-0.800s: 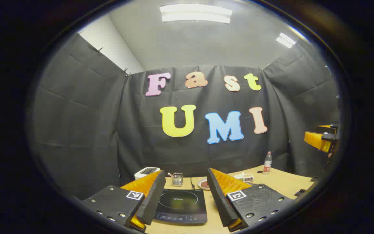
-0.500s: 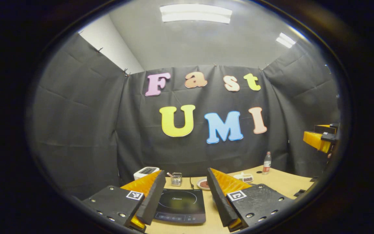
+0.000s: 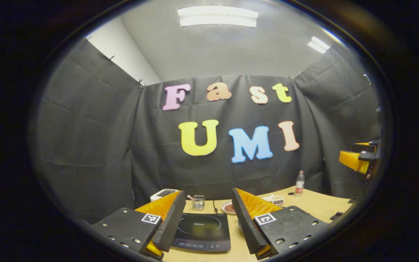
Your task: First push the handle of the pot to place it horizontally, then grasp the pot with both hands and set it on the induction cooktop.
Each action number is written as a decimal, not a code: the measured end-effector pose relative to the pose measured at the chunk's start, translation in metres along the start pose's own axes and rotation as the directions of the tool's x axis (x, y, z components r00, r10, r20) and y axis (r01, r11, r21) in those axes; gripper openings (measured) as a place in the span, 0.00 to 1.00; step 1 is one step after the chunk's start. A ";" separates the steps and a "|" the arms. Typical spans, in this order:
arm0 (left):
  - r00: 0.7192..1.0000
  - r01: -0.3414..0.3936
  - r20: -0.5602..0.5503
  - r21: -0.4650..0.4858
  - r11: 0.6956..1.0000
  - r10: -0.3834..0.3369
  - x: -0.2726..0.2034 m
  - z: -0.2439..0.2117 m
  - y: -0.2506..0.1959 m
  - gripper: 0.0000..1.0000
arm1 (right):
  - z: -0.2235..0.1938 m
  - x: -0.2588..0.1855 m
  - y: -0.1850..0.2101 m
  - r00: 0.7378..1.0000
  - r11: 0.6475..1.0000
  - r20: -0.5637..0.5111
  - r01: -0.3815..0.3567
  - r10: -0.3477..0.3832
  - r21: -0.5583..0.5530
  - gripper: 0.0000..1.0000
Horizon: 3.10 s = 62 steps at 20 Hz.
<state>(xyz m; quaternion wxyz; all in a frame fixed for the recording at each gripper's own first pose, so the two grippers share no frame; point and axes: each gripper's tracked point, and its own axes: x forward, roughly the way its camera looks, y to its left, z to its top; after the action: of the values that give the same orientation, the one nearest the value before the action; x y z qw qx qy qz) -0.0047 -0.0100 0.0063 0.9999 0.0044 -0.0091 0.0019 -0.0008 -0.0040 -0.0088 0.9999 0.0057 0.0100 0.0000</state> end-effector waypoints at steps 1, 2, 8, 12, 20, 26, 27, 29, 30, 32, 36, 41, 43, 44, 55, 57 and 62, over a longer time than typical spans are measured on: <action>1.000 0.001 0.001 -0.001 1.000 -0.001 0.001 -0.001 0.000 0.75 | -0.001 0.000 0.000 1.000 1.000 -0.005 -0.001 0.001 0.002 0.96; 1.000 0.000 0.002 -0.001 1.000 0.000 0.000 0.000 0.000 0.75 | -0.002 0.001 0.000 1.000 1.000 -0.008 -0.002 0.002 0.003 0.96; 1.000 -0.002 0.005 -0.001 1.000 0.002 0.004 -0.001 0.002 0.75 | -0.002 0.006 0.007 1.000 1.000 -0.011 -0.029 0.029 0.001 0.96; 1.000 -0.002 0.009 0.000 1.000 0.002 0.007 -0.001 0.006 0.75 | -0.003 0.008 0.012 1.000 1.000 -0.012 -0.026 0.026 -0.005 0.71; 1.000 0.004 0.012 0.005 1.000 -0.004 0.013 -0.003 0.022 0.75 | -0.009 0.007 0.021 0.999 1.000 -0.031 -0.025 0.025 0.018 0.37; 1.000 0.001 0.013 -0.004 1.000 -0.001 0.018 -0.007 0.034 0.75 | -0.010 0.012 0.045 0.997 0.998 -0.027 -0.066 0.066 -0.002 0.02; 1.000 0.005 0.014 -0.006 1.000 -0.005 0.018 -0.007 0.035 0.75 | -0.013 0.013 0.046 0.997 0.997 -0.035 -0.073 0.073 -0.009 0.02; 1.000 0.008 0.016 -0.002 1.000 -0.008 0.020 -0.009 0.040 0.75 | -0.019 0.014 0.050 0.995 0.997 -0.054 -0.081 0.080 -0.009 0.02; 1.000 0.012 0.016 -0.004 1.000 -0.012 0.020 -0.009 0.042 0.75 | -0.024 0.014 0.055 0.994 0.996 -0.067 -0.088 0.088 -0.006 0.00; 1.000 0.023 0.013 -0.010 1.000 -0.023 0.023 -0.012 0.045 0.75 | -0.033 0.015 0.065 0.990 0.994 -0.093 -0.106 0.105 -0.008 0.02; 0.999 0.036 0.015 -0.014 0.999 -0.036 0.027 -0.017 0.057 0.75 | -0.048 0.016 0.079 0.983 0.990 -0.128 -0.140 0.134 -0.035 0.02; 1.000 0.006 0.028 -0.014 1.000 -0.005 0.032 -0.015 0.066 0.75 | -0.074 0.021 0.099 0.959 0.975 -0.191 -0.222 0.212 -0.032 0.02; 1.000 -0.012 0.023 -0.012 1.000 0.012 0.037 -0.018 0.065 0.78 | -0.088 0.024 0.106 0.941 0.962 -0.222 -0.270 0.257 -0.030 0.02; 0.999 -0.023 0.022 -0.012 1.000 0.023 0.040 -0.018 0.064 0.75 | -0.096 0.026 0.108 0.931 0.957 -0.242 -0.289 0.274 -0.032 0.02; 0.997 -0.081 -0.008 0.012 0.997 0.081 0.073 -0.026 0.035 0.75 | -0.184 0.041 0.117 0.789 0.880 -0.439 -0.474 0.431 0.011 0.02; 0.996 -0.092 -0.015 0.017 0.996 0.092 0.078 -0.029 0.031 0.75 | -0.199 0.042 0.118 0.756 0.869 -0.475 -0.493 0.451 0.040 0.02; 0.993 -0.112 -0.041 0.022 0.993 0.113 0.096 -0.039 0.021 0.75 | -0.229 0.045 0.118 0.674 0.831 -0.546 -0.551 0.497 0.076 0.02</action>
<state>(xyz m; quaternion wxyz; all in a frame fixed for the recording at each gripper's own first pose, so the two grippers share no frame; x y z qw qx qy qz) 0.0921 0.0119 -0.0310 0.9981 0.0135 0.0116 0.0584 0.0396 0.1167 -0.2374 0.9111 -0.0393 0.2913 0.2889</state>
